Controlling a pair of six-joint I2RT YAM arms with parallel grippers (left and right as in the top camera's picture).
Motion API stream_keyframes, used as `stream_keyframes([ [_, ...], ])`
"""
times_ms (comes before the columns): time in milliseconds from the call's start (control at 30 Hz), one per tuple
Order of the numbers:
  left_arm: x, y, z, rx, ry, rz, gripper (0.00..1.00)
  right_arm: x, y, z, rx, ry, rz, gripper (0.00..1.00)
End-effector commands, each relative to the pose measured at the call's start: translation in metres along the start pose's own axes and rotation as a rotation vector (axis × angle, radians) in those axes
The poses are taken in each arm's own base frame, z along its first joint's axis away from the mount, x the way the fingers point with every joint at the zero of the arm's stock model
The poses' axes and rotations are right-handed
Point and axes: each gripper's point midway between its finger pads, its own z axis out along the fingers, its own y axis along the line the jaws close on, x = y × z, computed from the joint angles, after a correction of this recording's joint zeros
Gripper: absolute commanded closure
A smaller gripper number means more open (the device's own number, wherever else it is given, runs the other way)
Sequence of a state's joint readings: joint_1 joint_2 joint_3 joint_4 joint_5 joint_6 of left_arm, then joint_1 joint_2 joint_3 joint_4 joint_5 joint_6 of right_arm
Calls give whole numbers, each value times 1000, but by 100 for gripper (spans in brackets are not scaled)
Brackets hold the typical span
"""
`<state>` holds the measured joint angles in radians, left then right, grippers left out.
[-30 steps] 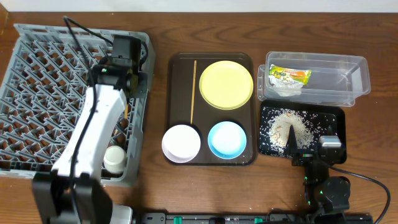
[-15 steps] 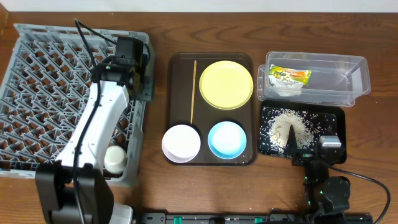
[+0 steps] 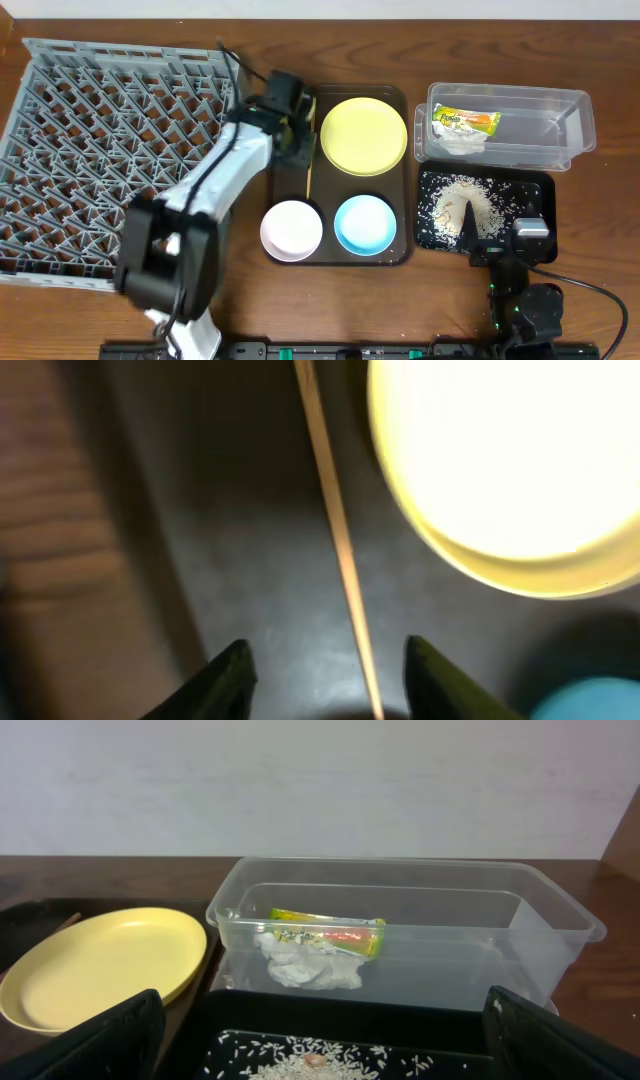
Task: Sort waste into correct bins and load items into the dishwasher
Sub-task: 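Grasp the second wooden chopstick with the left gripper and lift it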
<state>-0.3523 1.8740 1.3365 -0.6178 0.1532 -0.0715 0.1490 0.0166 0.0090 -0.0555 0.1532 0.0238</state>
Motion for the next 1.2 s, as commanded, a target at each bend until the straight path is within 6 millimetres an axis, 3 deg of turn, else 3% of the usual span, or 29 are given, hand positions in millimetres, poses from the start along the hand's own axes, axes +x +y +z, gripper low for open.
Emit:
stream_keyframes([
  [0, 8, 3, 27, -34, 45, -34, 53, 0, -3, 0, 12, -5, -8, 1],
  [300, 14, -16, 60, -33, 66, -1, 53, 0, -3, 0, 12, -5, -8, 1],
  [400, 14, -7, 66, -115, 58, 16, 55, 0, -3, 0, 12, -6, -9, 1],
  [600, 25, 15, 86, -209, 98, 12, 77, 0, -3, 0, 12, -5, -8, 1],
  [667, 28, 18, 86, -213, 111, 8, 90, 0, -3, 0, 12, -5, -8, 1],
  [733, 28, 19, 81, -216, 118, 6, 94, 0, -3, 0, 12, -5, -8, 1],
  [867, 20, 27, 46, -226, 127, -1, 94, 0, -3, 0, 12, -5, -8, 1],
  [967, 9, 46, -13, -289, 86, 32, 94, 0, -3, 0, 12, -5, -8, 1],
  [1167, 6, 69, -106, -359, -37, -2, 94, 0, -3, 0, 12, -5, -8, 1],
])
